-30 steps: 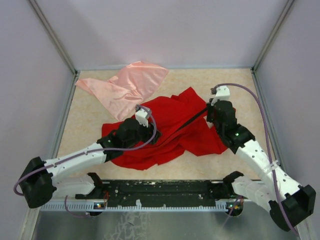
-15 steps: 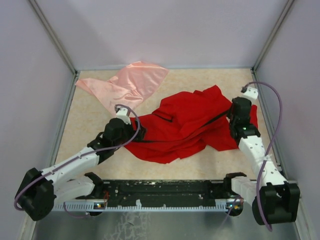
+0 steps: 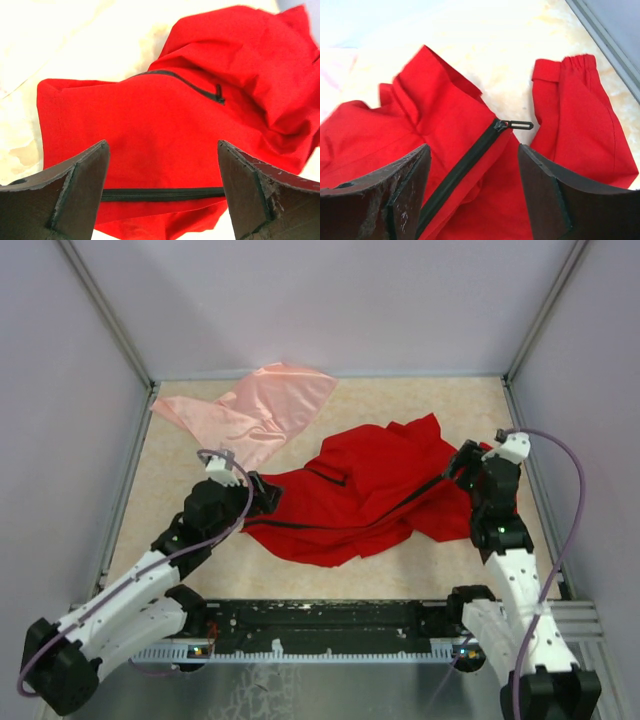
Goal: Zip up the jacket
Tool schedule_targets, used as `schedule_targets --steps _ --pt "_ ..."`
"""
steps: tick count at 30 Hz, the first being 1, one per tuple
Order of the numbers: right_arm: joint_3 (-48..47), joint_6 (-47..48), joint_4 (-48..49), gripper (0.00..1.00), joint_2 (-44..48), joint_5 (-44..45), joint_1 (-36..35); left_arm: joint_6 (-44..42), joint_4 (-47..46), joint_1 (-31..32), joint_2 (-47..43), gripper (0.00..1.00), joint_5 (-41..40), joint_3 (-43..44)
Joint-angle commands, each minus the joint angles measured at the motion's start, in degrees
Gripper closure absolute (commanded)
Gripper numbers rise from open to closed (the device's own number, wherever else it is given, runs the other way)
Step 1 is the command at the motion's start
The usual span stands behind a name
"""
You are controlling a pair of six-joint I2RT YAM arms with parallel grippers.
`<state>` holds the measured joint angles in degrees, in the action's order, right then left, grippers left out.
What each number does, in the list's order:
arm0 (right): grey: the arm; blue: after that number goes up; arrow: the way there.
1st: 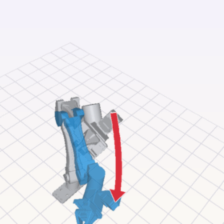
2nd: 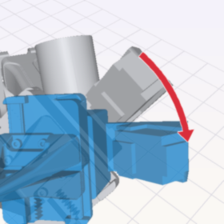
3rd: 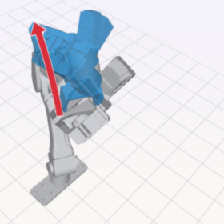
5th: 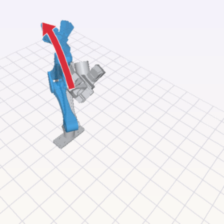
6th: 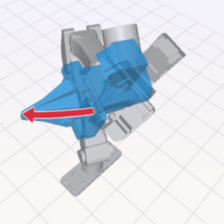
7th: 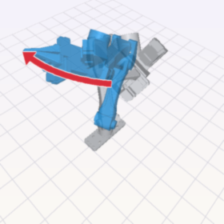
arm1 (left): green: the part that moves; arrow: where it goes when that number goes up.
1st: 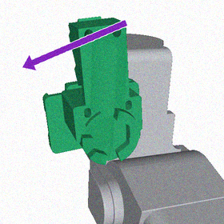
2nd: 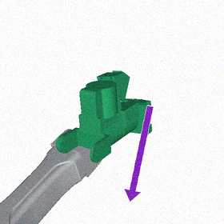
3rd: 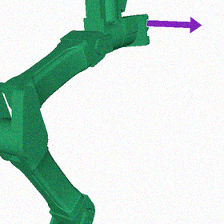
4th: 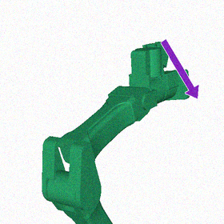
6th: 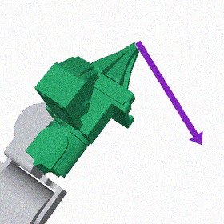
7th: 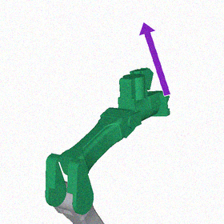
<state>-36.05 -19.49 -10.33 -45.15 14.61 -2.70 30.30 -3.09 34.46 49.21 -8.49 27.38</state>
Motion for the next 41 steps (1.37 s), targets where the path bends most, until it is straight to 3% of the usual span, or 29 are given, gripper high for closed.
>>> schedule_targets --steps 1,10,16,19,23,28,41 --pt "-1.4 -0.4 -3.4 0.29 9.2 -4.9 0.3 3.9 5.3 -0.3 -8.0 0.06 -0.4 0.7" --pt "-5.8 0.5 -13.9 0.28 29.6 -4.3 0.3 0.1 20.1 -0.3 -25.1 0.0 -0.6 10.1" --pt "-3.2 4.4 -14.8 0.28 38.5 -6.5 0.2 -11.5 30.6 -0.3 -29.2 0.0 -2.2 20.4" --pt "0.1 6.0 -12.3 0.27 44.9 -8.1 0.2 -15.0 30.9 -0.3 -31.7 0.0 -4.2 20.5" --pt "-0.2 7.3 -12.3 0.27 43.2 -10.5 0.1 -17.6 25.5 -0.4 -35.5 0.0 -7.9 15.3" --pt "0.5 6.1 -12.3 0.26 43.2 -11.3 0.1 -18.1 27.6 -1.0 -35.9 0.0 -13.7 14.8" --pt "-0.7 6.8 -13.4 0.25 43.7 -10.1 0.1 -18.4 27.8 -1.6 -34.8 0.0 -14.2 14.5"
